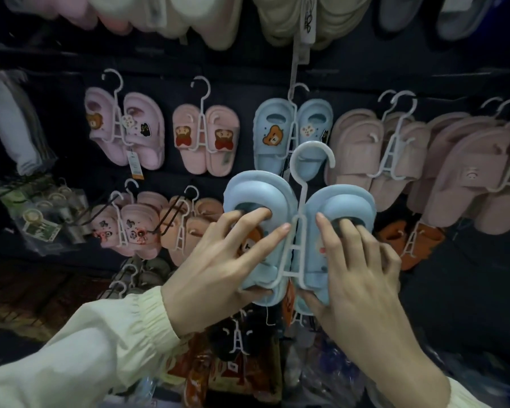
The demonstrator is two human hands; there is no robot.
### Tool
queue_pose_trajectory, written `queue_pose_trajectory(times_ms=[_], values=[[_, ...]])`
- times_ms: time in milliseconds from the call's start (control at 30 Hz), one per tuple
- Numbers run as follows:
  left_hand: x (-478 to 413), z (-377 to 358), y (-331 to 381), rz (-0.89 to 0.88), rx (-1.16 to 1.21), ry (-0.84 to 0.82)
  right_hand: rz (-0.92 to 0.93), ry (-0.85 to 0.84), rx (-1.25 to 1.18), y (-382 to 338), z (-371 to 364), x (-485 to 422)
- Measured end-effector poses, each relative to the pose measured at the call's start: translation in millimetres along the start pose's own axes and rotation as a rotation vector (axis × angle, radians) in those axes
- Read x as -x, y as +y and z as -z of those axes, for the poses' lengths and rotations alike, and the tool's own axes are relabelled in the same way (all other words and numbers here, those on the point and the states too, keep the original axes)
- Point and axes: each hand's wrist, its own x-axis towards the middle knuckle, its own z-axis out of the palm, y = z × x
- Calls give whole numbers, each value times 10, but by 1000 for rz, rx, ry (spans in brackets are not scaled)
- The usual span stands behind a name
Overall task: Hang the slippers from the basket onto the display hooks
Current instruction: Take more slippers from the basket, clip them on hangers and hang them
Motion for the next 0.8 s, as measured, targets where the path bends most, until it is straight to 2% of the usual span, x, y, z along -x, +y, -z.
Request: queue_pose_trajectory(times_ms=[300,800], values=[[-481,-51,-199,22,-217,4,14,83,53,249,-51,-440],[-1146,-556,-610,104,-259,14,35,85,105,613,-515,-1245]])
